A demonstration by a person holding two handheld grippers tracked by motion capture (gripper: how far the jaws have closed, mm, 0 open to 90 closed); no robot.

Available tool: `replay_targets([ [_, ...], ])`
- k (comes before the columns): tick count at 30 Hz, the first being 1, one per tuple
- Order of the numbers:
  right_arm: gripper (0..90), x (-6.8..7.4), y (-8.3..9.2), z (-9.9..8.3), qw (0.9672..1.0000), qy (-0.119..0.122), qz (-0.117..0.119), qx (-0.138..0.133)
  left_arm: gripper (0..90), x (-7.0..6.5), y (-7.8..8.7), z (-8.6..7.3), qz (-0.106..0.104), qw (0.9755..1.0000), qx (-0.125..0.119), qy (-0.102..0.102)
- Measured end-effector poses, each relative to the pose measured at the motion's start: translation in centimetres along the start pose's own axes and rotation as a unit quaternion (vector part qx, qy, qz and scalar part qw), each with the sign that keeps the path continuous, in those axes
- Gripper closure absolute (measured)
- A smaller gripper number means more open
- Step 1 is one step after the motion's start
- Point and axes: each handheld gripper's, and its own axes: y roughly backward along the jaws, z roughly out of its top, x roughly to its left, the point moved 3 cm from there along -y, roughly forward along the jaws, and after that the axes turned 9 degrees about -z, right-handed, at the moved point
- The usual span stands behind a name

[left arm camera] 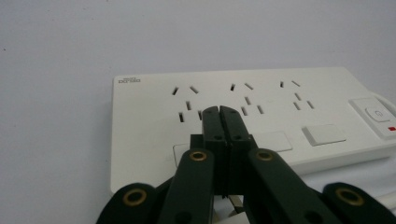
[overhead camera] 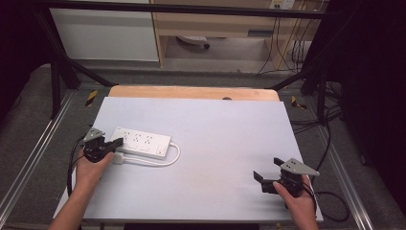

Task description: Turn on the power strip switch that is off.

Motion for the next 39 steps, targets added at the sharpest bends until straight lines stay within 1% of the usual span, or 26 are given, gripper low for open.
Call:
replay_targets([
  [24,3.7,-0.01,0.03,0.00,1.0000,-0.001,0.001,0.000,90.0,-0.20,-0.47,-0.13,-0.005,1.0000,0.003,-0.002],
  [39,3.7,0.00,0.06,0.00,1.0000,-0.001,0.002,-0.001,90.0,-0.13,-0.56,-0.19,-0.002,1.0000,0.003,-0.003],
])
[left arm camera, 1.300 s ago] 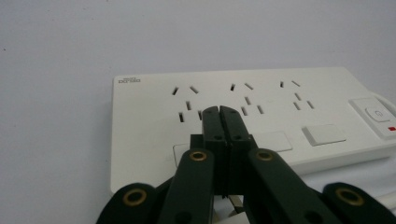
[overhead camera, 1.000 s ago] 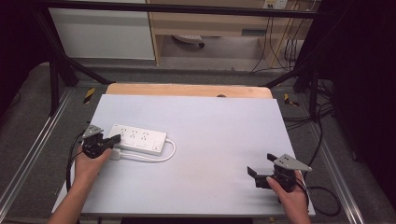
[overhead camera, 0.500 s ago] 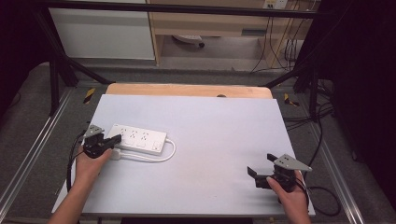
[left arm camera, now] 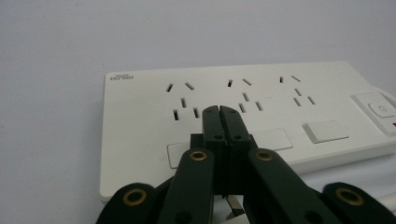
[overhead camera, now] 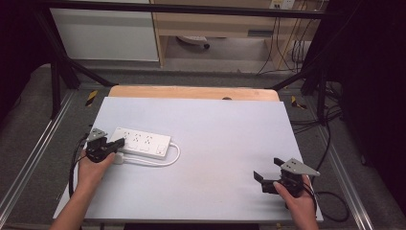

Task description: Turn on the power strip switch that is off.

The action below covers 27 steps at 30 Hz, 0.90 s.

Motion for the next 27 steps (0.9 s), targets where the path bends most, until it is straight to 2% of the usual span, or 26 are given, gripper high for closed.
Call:
replay_targets([
  [27,3.7,0.05,0.00,-0.03,1.0000,0.003,0.001,0.002,90.0,0.07,-0.03,-0.05,-0.001,1.0000,0.000,-0.001],
])
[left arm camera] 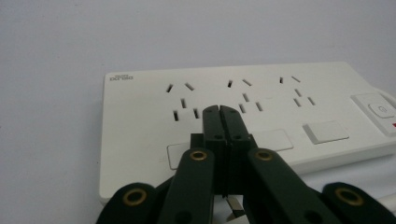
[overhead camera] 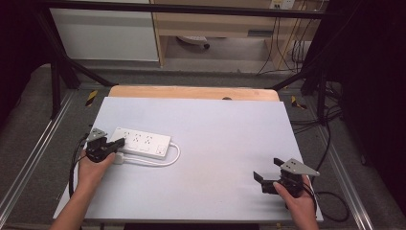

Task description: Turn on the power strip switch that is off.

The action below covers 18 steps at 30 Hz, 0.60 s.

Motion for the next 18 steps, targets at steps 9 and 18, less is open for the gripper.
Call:
replay_targets([
  [9,3.7,0.00,0.02,0.01,1.0000,-0.001,0.001,-0.001,90.0,-0.05,-0.05,-0.05,0.000,1.0000,0.001,-0.001],
  [18,3.7,-0.01,0.02,-0.01,1.0000,0.001,0.001,-0.001,90.0,-0.59,-0.59,-0.13,-0.005,0.9999,0.002,-0.009],
])
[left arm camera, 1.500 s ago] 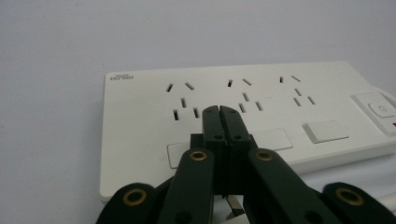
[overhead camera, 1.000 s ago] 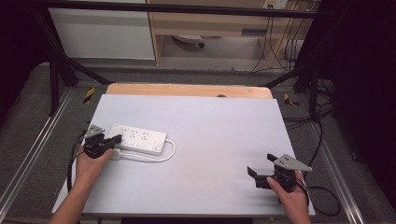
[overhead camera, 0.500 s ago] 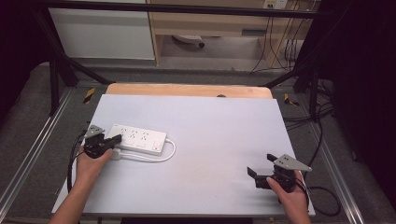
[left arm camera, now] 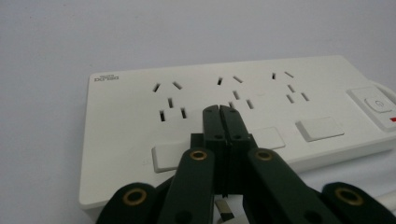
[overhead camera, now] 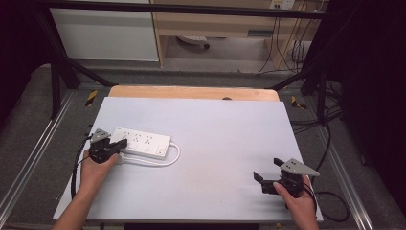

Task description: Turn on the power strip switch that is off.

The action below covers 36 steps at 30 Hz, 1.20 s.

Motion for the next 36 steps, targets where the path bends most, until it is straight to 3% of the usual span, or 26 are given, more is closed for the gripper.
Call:
replay_targets([
  [22,3.7,-0.04,-0.06,-0.04,1.0000,-0.001,0.000,0.002,90.0,0.22,0.00,0.09,-0.006,1.0000,-0.002,0.006],
  [36,3.6,-0.10,-0.03,-0.04,1.0000,-0.004,-0.001,0.001,90.0,-0.32,-0.02,0.73,-0.018,0.9998,-0.009,0.002],
])
